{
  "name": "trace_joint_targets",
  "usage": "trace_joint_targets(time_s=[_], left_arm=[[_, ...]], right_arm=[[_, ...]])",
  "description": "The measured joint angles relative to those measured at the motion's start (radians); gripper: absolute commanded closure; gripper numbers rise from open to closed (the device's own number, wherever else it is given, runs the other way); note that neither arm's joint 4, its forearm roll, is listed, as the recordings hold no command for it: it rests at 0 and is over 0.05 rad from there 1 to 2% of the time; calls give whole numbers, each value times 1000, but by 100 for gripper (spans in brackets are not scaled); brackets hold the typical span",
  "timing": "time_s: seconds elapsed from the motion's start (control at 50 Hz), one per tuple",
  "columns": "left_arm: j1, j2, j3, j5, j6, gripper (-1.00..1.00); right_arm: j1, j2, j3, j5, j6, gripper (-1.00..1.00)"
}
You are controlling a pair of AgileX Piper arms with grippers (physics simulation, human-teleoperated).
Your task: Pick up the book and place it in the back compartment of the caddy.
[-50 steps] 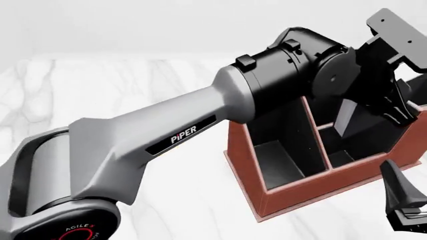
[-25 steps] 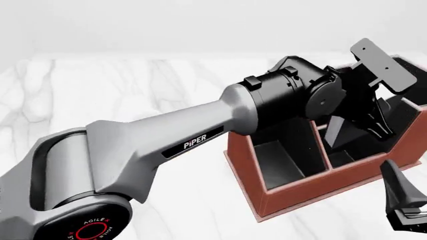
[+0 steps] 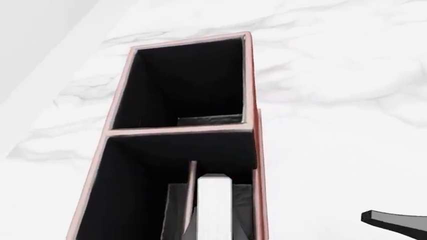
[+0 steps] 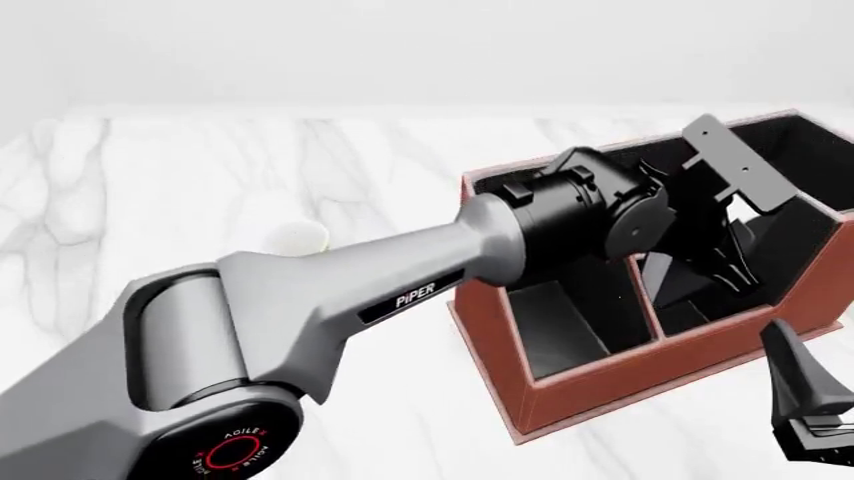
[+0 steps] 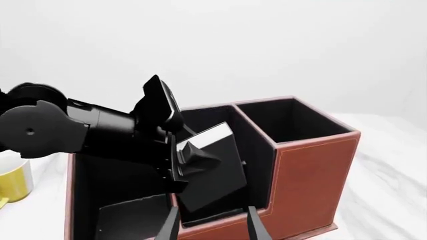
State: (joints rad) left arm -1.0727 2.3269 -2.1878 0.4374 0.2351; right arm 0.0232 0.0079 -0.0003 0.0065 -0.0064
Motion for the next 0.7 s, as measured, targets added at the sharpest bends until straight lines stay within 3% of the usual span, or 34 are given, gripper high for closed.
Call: trace_joint_targets(time_s=[0.56,0.58,0.7], left_arm=[[17,68,-69,5,5,100],[17,68,-70,4,6,-100],[22,76,-67,-3,3,-100]], right_arm=[[-2,10,0,-7,3,-100],[-2,10,0,-7,3,-100],[-3,9,0,-6,3,-100]])
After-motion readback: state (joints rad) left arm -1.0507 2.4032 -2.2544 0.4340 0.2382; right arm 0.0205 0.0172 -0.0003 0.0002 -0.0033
